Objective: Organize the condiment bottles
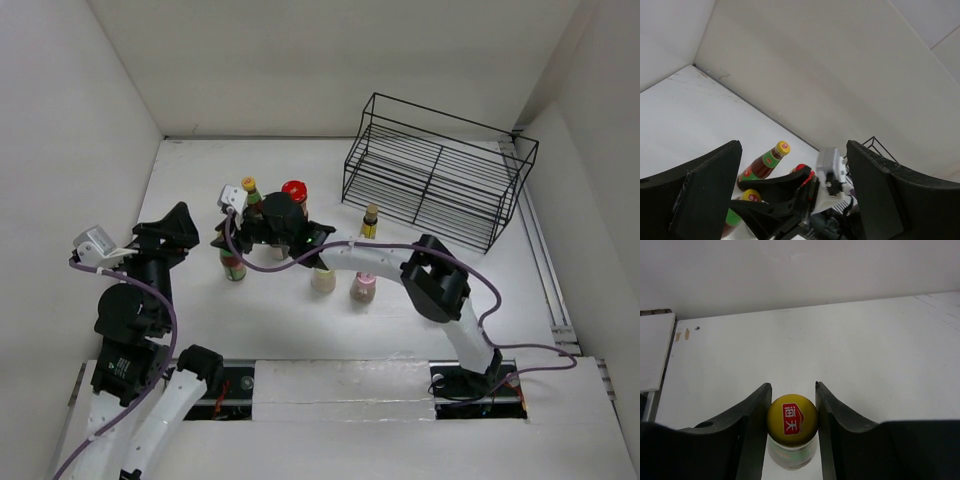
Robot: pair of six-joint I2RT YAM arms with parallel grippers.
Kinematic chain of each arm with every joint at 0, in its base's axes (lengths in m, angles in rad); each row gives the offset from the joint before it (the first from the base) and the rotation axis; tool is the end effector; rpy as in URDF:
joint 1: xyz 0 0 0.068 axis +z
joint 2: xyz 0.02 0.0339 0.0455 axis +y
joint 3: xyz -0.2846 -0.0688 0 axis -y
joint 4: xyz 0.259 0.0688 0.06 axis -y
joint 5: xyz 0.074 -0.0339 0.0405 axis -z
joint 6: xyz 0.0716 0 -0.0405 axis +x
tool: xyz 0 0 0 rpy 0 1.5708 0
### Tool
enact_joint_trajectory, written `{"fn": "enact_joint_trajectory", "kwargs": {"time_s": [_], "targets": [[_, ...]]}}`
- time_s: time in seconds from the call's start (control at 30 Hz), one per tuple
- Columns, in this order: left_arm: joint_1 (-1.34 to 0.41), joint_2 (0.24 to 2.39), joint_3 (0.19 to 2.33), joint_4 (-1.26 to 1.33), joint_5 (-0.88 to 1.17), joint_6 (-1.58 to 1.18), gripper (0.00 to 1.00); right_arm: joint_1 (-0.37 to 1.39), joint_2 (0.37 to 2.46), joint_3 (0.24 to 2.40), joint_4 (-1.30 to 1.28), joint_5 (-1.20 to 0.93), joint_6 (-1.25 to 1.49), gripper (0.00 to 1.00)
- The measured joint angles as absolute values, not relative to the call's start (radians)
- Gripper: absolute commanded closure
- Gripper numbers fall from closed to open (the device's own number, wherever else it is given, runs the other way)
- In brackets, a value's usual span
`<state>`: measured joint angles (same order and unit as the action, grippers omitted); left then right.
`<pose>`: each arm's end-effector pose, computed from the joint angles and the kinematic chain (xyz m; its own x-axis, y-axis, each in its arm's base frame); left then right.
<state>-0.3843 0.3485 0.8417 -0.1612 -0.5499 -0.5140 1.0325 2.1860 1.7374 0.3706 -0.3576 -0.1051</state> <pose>0.0881 0.0047 0.4302 0.3312 -0.5861 -0.7395 0.0281 0.7895 -0.6131 0.2780 0.5145 0.2767 0.0634 -0.0855 -0.9943 -0.9819 0.1726 -0.0775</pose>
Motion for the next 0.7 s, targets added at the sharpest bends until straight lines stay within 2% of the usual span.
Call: {"fn": "enact_joint_trajectory", "kwargs": {"time_s": [0.37,0.5,0.7], "targets": [[-0.384,0.331,0.842,-0.161,-0.554,-0.514,0.20,0.972,1.824,1.686,0.393,-0.350,-0.051,0.89],[-0.384,0.331,0.842,-0.160,-0.540,-0.514,0.20,0.870,1.742,1.734,0.399,-0.350,-0.038,0.90],[-0.384,0.357,0.842,-0.153,-0.485,-0.511,0.20,0.635,1.768,1.916,0.285,-0.340,-0.030,0.90]]}}
